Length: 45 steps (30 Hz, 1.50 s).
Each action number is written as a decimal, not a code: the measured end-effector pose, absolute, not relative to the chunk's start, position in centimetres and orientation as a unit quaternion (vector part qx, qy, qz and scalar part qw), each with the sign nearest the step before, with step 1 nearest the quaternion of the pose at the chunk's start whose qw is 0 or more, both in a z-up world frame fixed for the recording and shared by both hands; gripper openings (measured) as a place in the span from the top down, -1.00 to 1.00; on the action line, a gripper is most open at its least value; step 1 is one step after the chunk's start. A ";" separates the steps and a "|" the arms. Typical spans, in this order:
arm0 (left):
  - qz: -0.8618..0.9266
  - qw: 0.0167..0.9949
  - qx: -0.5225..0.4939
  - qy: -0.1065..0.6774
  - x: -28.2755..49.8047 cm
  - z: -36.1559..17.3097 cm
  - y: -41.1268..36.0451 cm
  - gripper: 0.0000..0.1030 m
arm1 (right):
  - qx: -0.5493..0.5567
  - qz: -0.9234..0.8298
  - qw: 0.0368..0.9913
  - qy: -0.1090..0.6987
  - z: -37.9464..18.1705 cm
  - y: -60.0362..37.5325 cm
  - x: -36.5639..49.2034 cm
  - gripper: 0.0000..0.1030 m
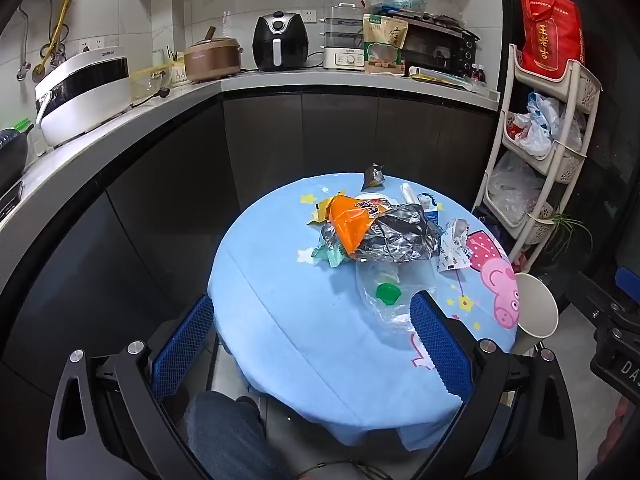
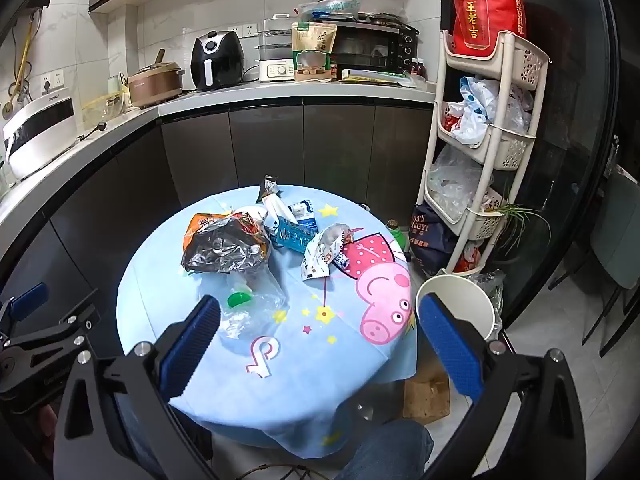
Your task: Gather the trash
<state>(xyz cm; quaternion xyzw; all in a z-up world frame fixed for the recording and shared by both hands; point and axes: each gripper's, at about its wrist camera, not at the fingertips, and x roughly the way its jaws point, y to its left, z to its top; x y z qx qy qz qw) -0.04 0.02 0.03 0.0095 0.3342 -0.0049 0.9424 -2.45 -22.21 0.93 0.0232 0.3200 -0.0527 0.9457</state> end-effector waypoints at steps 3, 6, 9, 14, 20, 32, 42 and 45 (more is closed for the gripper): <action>-0.005 0.942 0.009 0.335 0.0 0.0 0.1 -0.84 | 0.022 -0.053 0.946 0.320 0.9 -22.2 -2.5 -0.94; -0.003 0.942 0.011 0.334 0.0 0.0 0.0 -0.84 | 0.023 -0.054 0.946 0.320 0.9 -22.3 -2.5 -0.94; -0.003 0.943 0.012 0.334 0.0 0.0 0.0 -0.84 | 0.022 -0.054 0.946 0.319 0.9 -22.2 -2.5 -0.94; -0.003 0.942 0.011 0.334 0.0 0.0 0.0 -0.84 | 0.021 -0.052 0.945 0.321 0.8 -22.0 -2.3 -0.94; -0.005 0.942 0.010 0.334 0.0 0.0 0.0 -0.84 | 0.022 -0.053 0.946 0.318 0.9 -22.2 -2.5 -0.94; -0.006 0.942 0.009 0.335 0.0 0.1 0.0 -0.84 | 0.022 -0.053 0.946 0.318 0.9 -22.2 -2.5 -0.94; -0.005 0.942 0.009 0.335 0.0 0.0 0.0 -0.84 | 0.022 -0.053 0.947 0.317 1.1 -22.0 -2.3 -0.94; -0.005 0.942 0.009 0.335 0.0 0.1 0.0 -0.84 | 0.023 -0.053 0.947 0.317 1.1 -22.1 -2.3 -0.94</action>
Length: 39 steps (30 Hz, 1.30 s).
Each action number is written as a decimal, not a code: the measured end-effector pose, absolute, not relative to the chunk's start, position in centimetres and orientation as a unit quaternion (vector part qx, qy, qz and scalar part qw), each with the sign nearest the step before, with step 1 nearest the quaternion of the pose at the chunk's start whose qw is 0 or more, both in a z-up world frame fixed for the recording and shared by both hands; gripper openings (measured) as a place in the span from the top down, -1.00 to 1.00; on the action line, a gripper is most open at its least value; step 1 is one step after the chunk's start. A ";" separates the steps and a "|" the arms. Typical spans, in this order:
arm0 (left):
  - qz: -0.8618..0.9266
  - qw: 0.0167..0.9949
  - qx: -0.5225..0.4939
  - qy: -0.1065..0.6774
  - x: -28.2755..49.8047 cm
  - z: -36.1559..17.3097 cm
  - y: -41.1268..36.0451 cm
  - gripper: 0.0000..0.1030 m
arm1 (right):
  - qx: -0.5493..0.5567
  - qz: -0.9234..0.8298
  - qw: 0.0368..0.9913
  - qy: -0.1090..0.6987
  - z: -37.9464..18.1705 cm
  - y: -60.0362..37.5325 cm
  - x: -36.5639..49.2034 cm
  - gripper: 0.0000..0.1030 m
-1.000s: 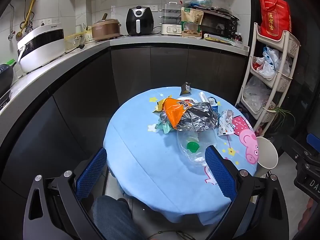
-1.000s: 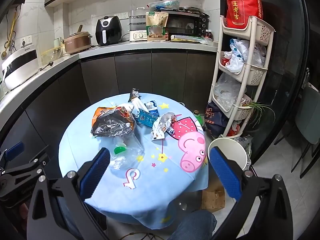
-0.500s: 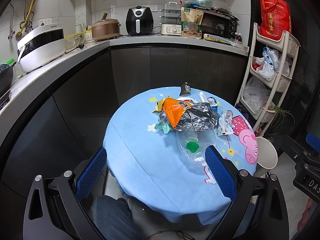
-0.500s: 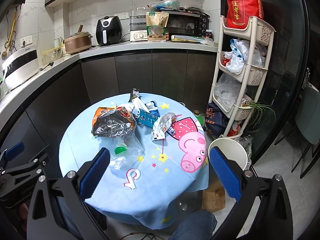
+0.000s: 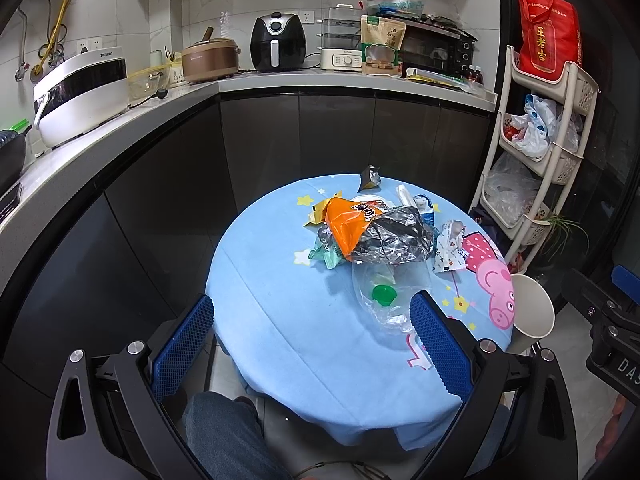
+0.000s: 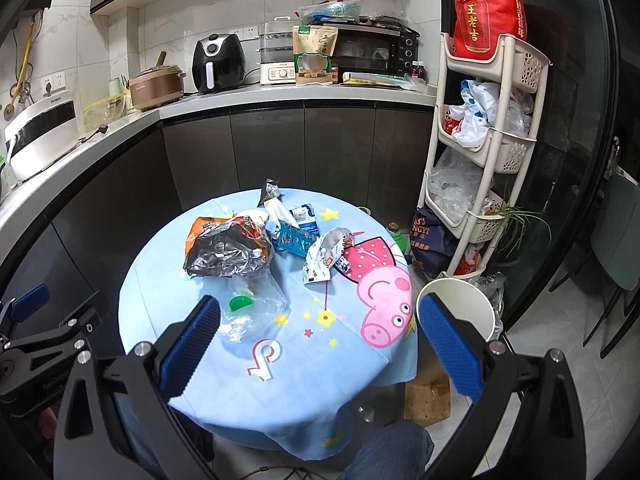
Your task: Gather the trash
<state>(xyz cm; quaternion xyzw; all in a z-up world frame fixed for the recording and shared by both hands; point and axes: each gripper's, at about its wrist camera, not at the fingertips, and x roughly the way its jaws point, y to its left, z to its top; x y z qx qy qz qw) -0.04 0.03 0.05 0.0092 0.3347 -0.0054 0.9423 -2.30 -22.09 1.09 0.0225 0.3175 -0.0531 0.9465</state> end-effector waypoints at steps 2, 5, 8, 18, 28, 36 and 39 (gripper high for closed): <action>-0.006 0.942 0.009 0.335 0.0 0.1 0.0 -0.84 | 0.022 -0.053 0.946 0.318 1.1 -22.0 -2.2 -0.94; -0.006 0.942 0.010 0.335 -0.3 0.8 -0.8 -0.84 | 0.023 -0.054 0.947 0.317 1.1 -22.0 -2.2 -0.94; -0.006 0.942 0.010 0.335 -0.3 0.6 -0.6 -0.84 | 0.023 -0.054 0.947 0.317 1.1 -22.1 -2.3 -0.94; -0.005 0.942 0.010 0.335 -0.3 0.8 -0.8 -0.84 | 0.023 -0.053 0.947 0.317 1.1 -22.1 -2.3 -0.94; -0.005 0.942 0.010 0.335 -0.3 0.8 -0.9 -0.84 | 0.023 -0.053 0.947 0.317 1.1 -22.1 -2.2 -0.94; -0.005 0.942 0.009 0.335 -0.1 0.9 -1.2 -0.84 | 0.023 -0.053 0.947 0.317 1.1 -22.0 -2.3 -0.94; -0.005 0.942 0.010 0.335 -0.1 0.9 -1.3 -0.84 | 0.023 -0.053 0.947 0.317 1.1 -22.0 -2.3 -0.94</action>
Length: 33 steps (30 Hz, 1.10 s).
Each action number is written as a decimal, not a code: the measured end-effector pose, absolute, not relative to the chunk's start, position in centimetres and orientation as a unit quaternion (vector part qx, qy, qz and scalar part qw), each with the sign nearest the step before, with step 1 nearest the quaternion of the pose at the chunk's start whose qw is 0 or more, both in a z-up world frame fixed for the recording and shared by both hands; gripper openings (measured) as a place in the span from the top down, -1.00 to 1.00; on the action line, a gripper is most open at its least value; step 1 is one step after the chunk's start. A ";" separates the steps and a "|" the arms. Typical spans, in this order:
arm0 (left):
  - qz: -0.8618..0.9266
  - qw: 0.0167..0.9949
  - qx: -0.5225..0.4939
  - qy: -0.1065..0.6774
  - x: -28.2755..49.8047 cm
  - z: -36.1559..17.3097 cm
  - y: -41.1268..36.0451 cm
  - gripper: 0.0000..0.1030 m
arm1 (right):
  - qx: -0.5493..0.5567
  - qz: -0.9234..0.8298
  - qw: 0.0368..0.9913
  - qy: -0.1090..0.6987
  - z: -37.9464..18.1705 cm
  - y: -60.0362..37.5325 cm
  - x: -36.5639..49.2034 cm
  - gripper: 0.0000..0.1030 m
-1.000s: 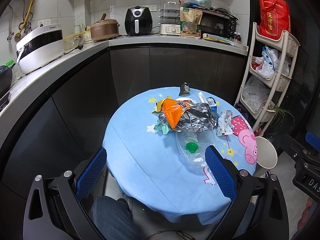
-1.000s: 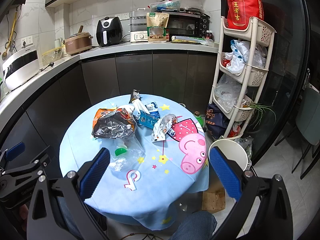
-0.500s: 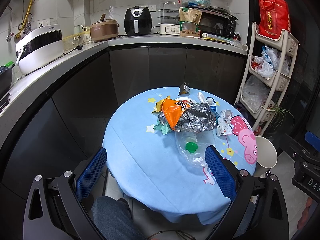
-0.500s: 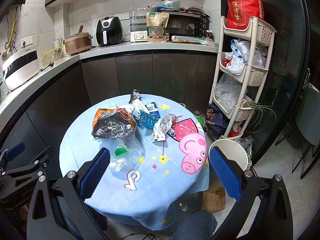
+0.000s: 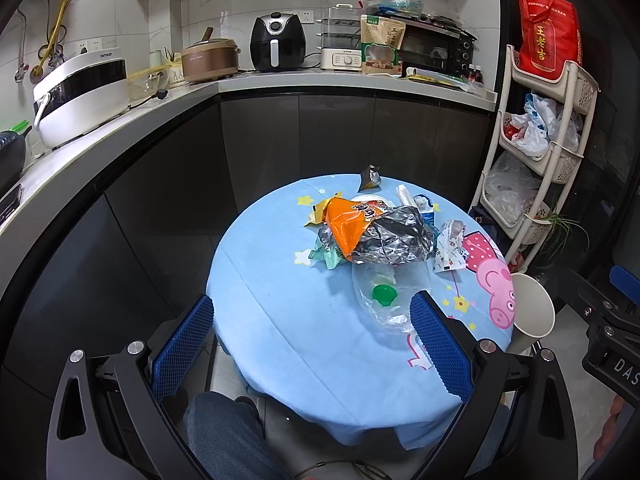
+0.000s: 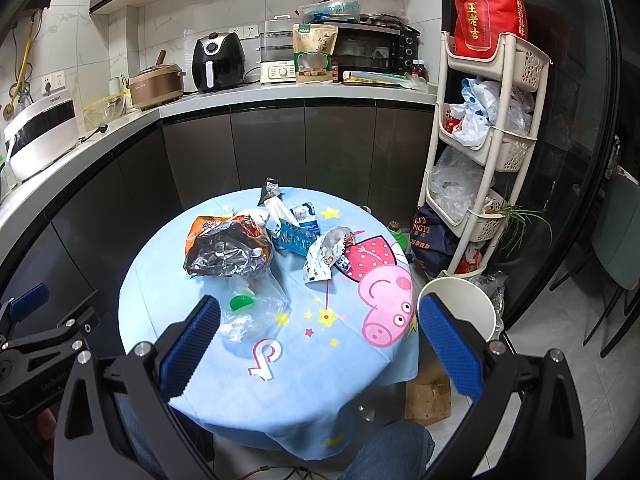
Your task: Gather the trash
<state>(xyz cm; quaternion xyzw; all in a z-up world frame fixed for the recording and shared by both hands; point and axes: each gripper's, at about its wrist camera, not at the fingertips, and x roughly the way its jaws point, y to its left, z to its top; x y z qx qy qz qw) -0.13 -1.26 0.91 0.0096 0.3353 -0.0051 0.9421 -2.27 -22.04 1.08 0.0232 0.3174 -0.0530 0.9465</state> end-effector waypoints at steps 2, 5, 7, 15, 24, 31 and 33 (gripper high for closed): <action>-0.006 0.942 0.010 0.336 -0.1 0.9 -1.4 -0.84 | 0.023 -0.053 0.946 0.318 1.1 -22.1 -2.3 -0.94; -0.006 0.942 0.010 0.336 -0.1 1.0 -1.2 -0.84 | 0.023 -0.053 0.946 0.318 1.1 -22.0 -2.3 -0.94; -0.006 0.942 0.010 0.335 -0.1 1.1 -1.4 -0.84 | 0.023 -0.053 0.946 0.318 1.1 -22.0 -2.3 -0.94; -0.007 0.942 0.010 0.337 0.0 0.9 -1.4 -0.84 | 0.023 -0.053 0.946 0.318 1.0 -22.1 -2.3 -0.94; -0.010 0.940 0.010 0.341 0.0 0.3 -1.2 -0.84 | 0.023 -0.052 0.945 0.321 0.6 -21.7 -1.8 -0.94; -0.011 0.939 0.008 0.343 0.6 0.0 -1.0 -0.84 | 0.025 -0.048 0.944 0.327 0.0 -21.6 -1.1 -0.94; -0.011 0.939 0.008 0.344 0.8 0.0 -0.9 -0.84 | 0.025 -0.048 0.943 0.329 0.0 -21.9 -0.8 -0.94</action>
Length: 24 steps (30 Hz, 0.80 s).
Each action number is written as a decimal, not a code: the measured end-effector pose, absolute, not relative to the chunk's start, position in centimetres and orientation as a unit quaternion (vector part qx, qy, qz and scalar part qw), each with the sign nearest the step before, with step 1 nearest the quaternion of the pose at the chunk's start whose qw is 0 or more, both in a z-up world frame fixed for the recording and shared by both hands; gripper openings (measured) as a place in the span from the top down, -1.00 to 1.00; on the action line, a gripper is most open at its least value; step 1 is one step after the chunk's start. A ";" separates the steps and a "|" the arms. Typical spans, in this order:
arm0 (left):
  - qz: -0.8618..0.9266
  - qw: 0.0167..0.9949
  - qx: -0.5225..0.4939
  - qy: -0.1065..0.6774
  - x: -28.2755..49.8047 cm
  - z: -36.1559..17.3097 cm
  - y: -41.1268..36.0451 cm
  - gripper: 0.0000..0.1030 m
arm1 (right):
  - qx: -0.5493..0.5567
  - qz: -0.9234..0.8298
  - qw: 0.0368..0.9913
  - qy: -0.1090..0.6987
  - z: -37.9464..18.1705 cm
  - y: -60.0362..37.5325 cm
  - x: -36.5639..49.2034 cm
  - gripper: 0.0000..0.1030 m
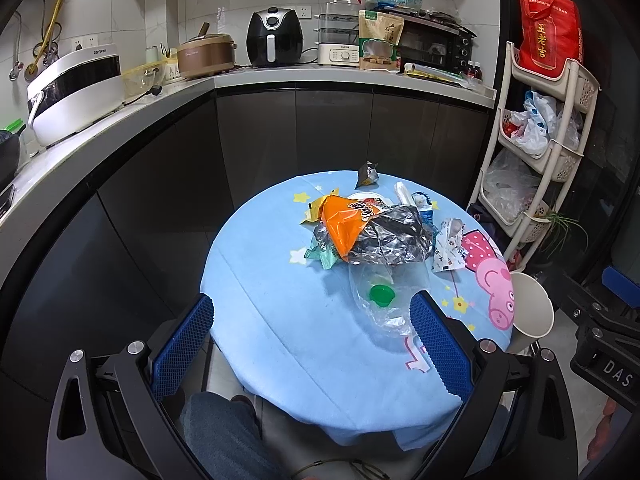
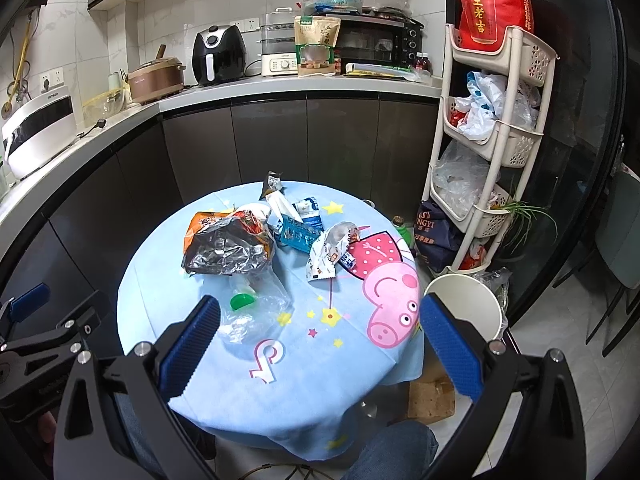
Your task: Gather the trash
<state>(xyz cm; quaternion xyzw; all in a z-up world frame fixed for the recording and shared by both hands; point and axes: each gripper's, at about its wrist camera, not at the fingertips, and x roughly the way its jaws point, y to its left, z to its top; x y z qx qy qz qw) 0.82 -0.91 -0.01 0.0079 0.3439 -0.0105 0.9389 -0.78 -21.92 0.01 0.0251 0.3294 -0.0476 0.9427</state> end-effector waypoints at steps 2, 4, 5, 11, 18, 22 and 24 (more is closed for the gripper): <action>-0.010 0.938 0.008 0.345 1.1 -0.1 -0.9 -0.84 | 0.025 -0.047 0.942 0.331 0.0 -22.0 -0.6 -0.94; -0.010 0.938 0.008 0.347 1.3 -0.1 -1.0 -0.84 | 0.027 -0.046 0.942 0.332 0.0 -22.1 -0.3 -0.94; -0.010 0.938 0.008 0.347 1.4 -0.1 -1.0 -0.84 | 0.027 -0.045 0.941 0.333 0.0 -22.2 -0.2 -0.94; -0.008 0.937 0.008 0.350 1.8 -0.2 -1.1 -0.84 | 0.028 -0.044 0.941 0.335 -0.1 -22.3 0.2 -0.94; -0.009 0.937 0.009 0.350 2.1 -0.2 -1.1 -0.84 | 0.028 -0.044 0.940 0.336 -0.2 -22.3 0.5 -0.94; -0.008 0.936 0.009 0.351 2.1 -0.2 -1.1 -0.84 | 0.028 -0.044 0.940 0.337 -0.2 -22.3 0.5 -0.94; -0.009 0.936 0.009 0.351 2.1 -0.2 -1.1 -0.84 | 0.028 -0.043 0.940 0.337 -0.2 -22.3 0.5 -0.94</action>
